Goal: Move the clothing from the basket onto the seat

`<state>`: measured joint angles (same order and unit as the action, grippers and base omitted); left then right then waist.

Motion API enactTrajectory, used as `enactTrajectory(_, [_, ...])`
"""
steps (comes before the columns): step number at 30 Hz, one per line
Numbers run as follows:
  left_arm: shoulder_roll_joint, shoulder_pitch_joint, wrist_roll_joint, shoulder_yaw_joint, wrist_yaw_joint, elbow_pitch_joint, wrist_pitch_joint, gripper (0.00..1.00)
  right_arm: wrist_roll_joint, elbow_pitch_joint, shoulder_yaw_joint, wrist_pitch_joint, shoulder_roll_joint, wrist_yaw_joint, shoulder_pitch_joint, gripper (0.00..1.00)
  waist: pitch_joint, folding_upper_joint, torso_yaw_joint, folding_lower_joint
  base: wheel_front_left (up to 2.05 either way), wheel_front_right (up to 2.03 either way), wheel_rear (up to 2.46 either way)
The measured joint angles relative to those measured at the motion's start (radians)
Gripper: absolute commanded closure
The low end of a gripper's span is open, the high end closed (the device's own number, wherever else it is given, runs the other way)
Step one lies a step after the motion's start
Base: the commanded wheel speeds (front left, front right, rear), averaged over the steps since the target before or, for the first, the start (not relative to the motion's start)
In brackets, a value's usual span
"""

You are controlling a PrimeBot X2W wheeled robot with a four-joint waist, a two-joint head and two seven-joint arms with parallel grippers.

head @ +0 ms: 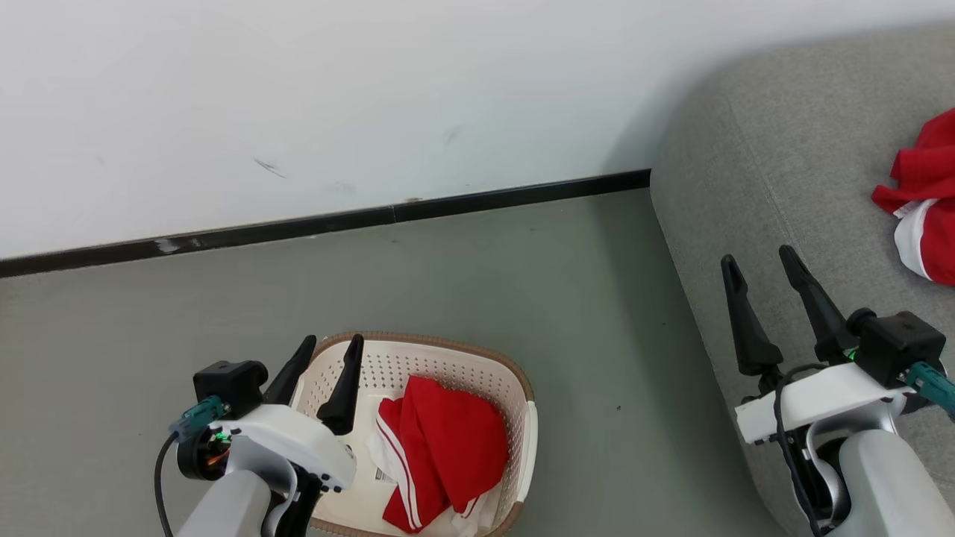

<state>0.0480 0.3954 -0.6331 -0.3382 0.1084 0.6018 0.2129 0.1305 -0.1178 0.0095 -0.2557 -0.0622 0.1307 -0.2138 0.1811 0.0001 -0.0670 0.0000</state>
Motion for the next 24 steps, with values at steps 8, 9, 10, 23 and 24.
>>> enactTrajectory(8, [-0.001,-0.044,0.002,0.002,0.0,-0.027,0.018,0.0,0.0,-0.001,-0.013,0.0,-0.008,0.0,0.063,0.0,-0.07,0.0,0.006,0.0,0.0,0.0,0.0])
enactTrajectory(9, [-0.001,-0.048,0.002,0.002,0.0,-0.031,0.019,0.0,0.0,-0.002,-0.013,0.0,-0.009,0.0,0.068,0.0,-0.076,0.0,0.006,0.0,0.0,0.0,0.0])
enactTrajectory(10, [-0.001,-0.053,0.002,0.004,0.0,-0.035,0.019,0.0,0.0,-0.002,-0.014,0.0,-0.01,0.0,0.073,0.0,-0.083,0.0,0.005,0.0,0.0,0.0,0.0])
enactTrajectory(23, [0.022,-0.106,0.028,0.048,-0.049,-0.079,0.031,0.0,0.002,-0.015,0.007,0.0,-0.01,0.0,0.129,0.0,-0.153,0.0,0.013,0.0,0.0,0.0,0.0])
enactTrajectory(24, [0.024,-0.111,0.03,0.053,-0.055,-0.084,0.032,0.0,0.002,-0.015,0.008,0.0,-0.012,0.0,0.129,0.0,-0.157,0.0,0.015,0.0,0.0,0.0,0.0])
